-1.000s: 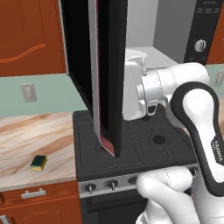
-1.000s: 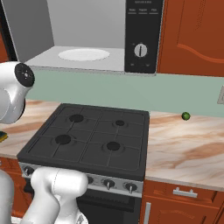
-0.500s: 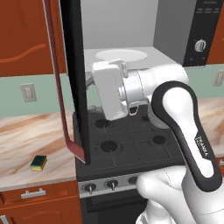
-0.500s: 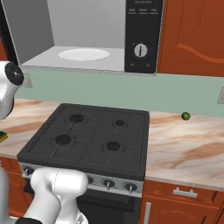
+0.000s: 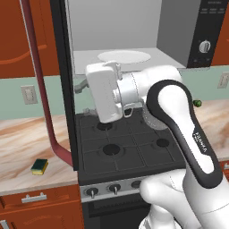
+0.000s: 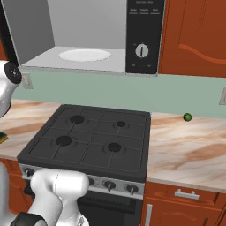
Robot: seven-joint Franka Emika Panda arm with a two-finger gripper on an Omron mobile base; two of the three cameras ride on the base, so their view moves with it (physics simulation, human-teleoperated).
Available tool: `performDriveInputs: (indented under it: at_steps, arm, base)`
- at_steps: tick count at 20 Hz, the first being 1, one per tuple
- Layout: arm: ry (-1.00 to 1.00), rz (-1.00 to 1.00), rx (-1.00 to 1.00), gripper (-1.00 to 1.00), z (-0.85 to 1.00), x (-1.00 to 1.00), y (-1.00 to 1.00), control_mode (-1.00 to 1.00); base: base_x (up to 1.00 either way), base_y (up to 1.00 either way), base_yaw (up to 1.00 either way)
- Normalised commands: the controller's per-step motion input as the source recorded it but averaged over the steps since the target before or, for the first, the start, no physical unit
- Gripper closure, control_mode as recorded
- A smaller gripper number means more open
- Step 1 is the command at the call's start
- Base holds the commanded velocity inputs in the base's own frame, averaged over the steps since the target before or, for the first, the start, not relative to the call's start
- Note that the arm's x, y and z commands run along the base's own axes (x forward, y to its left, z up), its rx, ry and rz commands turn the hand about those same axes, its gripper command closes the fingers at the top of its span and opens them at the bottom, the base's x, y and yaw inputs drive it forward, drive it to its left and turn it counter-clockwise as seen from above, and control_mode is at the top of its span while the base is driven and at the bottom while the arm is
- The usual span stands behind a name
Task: Place the sponge inside the microwave to prepare for sanitizing.
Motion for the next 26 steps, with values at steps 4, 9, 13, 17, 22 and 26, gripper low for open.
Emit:
performDriveInputs:
  at_steps: [4,9,13,17,22,26]
  arm:
    - [-0.05,0.03,0.0,-1.0,0.0,-0.02,-0.26,-1.0]
    - [-0.1,0.04,-0.01,-1.0,0.0,-0.23,-0.54,-1.0]
    - [-0.21,0.07,-0.09,-1.0,-0.03,-0.49,-0.56,-1.0]
    - [-0.24,0.07,-0.13,-1.0,-0.14,-0.54,-0.56,-1.0]
    - [-0.21,0.1,-0.17,-1.0,-0.39,-0.38,-0.35,-1.0]
    - [-0.13,0.0,-0.13,-1.0,-0.5,-0.23,-0.24,-1.0]
  base:
    - [0.0,0.0,0.0]
    - [0.0,0.0,0.0]
    - [0.0,0.0,0.0]
    - [0.0,0.0,0.0]
    - [0.0,0.0,0.0]
    - [0.0,0.0,0.0]
